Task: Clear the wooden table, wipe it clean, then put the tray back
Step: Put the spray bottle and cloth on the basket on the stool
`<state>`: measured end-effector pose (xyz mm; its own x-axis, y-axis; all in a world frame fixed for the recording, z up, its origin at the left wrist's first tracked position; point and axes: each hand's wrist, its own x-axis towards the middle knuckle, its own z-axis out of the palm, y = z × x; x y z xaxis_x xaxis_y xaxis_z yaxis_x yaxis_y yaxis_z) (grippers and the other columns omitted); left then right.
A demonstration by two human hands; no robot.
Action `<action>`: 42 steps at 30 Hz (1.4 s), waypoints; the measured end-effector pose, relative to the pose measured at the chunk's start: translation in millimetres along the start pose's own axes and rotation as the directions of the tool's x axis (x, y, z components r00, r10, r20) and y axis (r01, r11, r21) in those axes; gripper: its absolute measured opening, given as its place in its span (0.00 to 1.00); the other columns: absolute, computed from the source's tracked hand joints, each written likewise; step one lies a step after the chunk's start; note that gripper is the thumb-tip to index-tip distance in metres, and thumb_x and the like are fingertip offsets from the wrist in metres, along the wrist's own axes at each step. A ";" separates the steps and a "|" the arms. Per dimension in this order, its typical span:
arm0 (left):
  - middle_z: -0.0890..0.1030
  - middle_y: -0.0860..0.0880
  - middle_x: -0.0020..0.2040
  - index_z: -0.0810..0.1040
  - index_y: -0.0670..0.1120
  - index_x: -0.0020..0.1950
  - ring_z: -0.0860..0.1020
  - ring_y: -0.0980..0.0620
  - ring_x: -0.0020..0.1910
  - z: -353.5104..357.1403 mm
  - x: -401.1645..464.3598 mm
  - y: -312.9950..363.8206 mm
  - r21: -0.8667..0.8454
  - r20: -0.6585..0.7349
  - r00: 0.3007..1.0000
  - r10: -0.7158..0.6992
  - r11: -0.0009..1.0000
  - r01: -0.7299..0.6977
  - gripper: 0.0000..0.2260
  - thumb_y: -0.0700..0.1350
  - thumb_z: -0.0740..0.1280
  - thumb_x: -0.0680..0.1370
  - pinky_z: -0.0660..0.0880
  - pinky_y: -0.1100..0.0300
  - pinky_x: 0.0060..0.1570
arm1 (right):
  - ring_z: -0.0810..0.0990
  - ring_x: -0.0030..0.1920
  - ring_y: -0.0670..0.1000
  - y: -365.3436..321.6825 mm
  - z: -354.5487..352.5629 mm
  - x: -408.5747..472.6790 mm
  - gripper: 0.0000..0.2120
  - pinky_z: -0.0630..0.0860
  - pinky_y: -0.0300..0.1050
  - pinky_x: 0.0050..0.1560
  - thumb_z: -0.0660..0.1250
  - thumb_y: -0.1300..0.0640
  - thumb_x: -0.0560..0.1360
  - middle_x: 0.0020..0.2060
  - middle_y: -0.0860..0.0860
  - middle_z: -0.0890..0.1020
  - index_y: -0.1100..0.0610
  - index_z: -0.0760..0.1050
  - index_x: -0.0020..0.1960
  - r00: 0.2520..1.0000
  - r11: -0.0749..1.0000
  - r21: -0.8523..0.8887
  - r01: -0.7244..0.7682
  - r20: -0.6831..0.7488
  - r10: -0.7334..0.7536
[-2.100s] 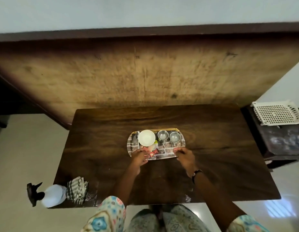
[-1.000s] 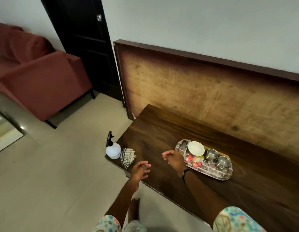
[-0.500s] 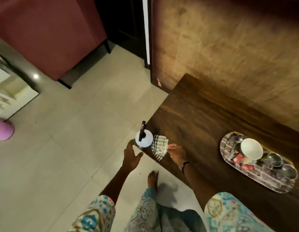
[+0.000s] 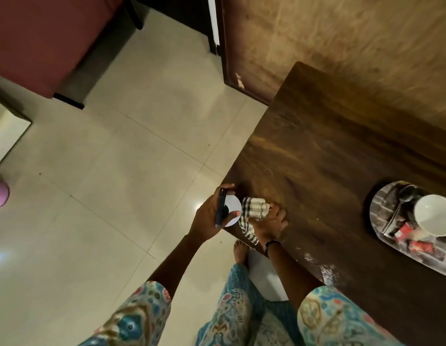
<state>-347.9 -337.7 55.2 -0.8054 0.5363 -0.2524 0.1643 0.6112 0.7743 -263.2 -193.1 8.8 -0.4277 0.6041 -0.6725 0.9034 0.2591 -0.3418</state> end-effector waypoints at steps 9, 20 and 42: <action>0.84 0.41 0.44 0.78 0.38 0.56 0.82 0.43 0.42 12.9 -7.0 12.6 0.111 -0.106 0.984 -0.145 0.981 0.157 0.24 0.59 0.63 0.75 0.74 0.61 0.41 | 0.71 0.67 0.58 1.3 -17.8 11.2 0.30 0.68 0.53 0.67 0.71 0.40 0.68 0.64 0.51 0.75 0.55 0.75 0.64 0.974 0.994 -0.047 0.102 0.206 -0.090; 0.84 0.40 0.48 0.69 0.39 0.69 0.82 0.42 0.48 33.0 -40.1 146.1 0.094 -0.180 0.980 0.080 0.994 -0.063 0.31 0.54 0.67 0.71 0.73 0.59 0.49 | 0.83 0.53 0.51 70.2 -149.0 -62.0 0.18 0.78 0.49 0.59 0.74 0.67 0.69 0.53 0.52 0.84 0.54 0.80 0.56 0.950 0.705 0.709 0.028 0.200 -0.239; 0.72 0.51 0.40 0.67 0.45 0.53 0.74 0.52 0.41 306.7 -169.0 503.2 -0.426 0.280 0.856 0.435 0.855 -0.296 0.13 0.44 0.69 0.74 0.70 0.60 0.43 | 0.82 0.57 0.52 390.8 -454.7 -213.4 0.14 0.77 0.53 0.59 0.66 0.54 0.77 0.56 0.51 0.83 0.51 0.76 0.62 0.928 0.318 0.881 0.350 -0.281 -0.244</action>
<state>45.5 57.6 309.5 -0.4585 0.8878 -0.0412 0.1357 0.1158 0.9840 195.8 122.0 317.2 -0.6087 0.7089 -0.3564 0.1094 -0.3699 -0.9226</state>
